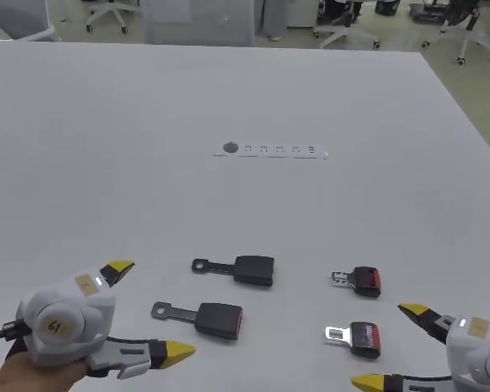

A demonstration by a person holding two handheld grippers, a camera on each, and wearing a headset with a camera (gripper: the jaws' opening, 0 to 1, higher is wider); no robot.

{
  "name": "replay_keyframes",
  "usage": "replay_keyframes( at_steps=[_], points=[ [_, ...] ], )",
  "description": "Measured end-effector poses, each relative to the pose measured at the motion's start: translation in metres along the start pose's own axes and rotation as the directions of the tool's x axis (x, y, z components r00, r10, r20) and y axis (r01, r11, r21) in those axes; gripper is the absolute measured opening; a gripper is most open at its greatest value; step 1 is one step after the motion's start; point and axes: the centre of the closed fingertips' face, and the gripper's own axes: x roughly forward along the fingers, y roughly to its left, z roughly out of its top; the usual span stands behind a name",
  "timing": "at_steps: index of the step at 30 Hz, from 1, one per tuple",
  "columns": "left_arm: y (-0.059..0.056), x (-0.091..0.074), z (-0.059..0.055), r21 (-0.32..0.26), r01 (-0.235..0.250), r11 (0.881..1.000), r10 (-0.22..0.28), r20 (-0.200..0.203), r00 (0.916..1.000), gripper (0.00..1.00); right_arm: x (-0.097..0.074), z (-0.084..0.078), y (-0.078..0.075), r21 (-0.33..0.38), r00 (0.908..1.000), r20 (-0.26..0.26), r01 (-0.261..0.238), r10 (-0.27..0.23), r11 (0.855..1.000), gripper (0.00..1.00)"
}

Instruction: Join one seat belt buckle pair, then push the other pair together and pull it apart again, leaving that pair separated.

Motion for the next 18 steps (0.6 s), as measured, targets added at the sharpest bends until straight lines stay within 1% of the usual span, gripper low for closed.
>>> replay_keyframes(
  at_steps=[7,10,13,15,17,18],
  points=[
    [-0.003,0.007,-0.002,0.010,0.024,1.000,-0.024,-0.015,0.9996,1.00,0.005,-0.002,-0.003,-0.010,0.9995,-0.019,-0.026,0.026,1.000,0.88],
    [-0.002,0.012,-0.003,0.020,0.035,0.999,-0.034,-0.028,0.9990,1.00,0.007,-0.003,-0.004,-0.014,0.9991,-0.027,-0.033,0.033,0.999,0.87],
    [-0.002,0.015,-0.002,0.019,0.043,0.999,-0.042,-0.027,0.9987,1.00,0.009,-0.006,-0.007,-0.017,0.9985,-0.038,-0.041,0.040,0.999,0.86],
    [-0.002,0.018,-0.003,0.022,0.049,0.999,-0.048,-0.029,0.9984,1.00,0.010,-0.008,-0.007,-0.018,0.9978,-0.048,-0.046,0.045,0.999,0.85],
    [-0.002,0.021,-0.004,0.022,0.058,0.998,-0.058,-0.033,0.9978,1.00,0.011,-0.013,-0.008,-0.029,0.9957,-0.077,-0.054,0.052,0.998,0.84],
    [-0.002,0.022,-0.005,0.022,0.063,0.998,-0.062,-0.032,0.9976,1.00,0.011,-0.014,-0.008,-0.031,0.9950,-0.084,-0.057,0.055,0.998,0.83]
  ],
)
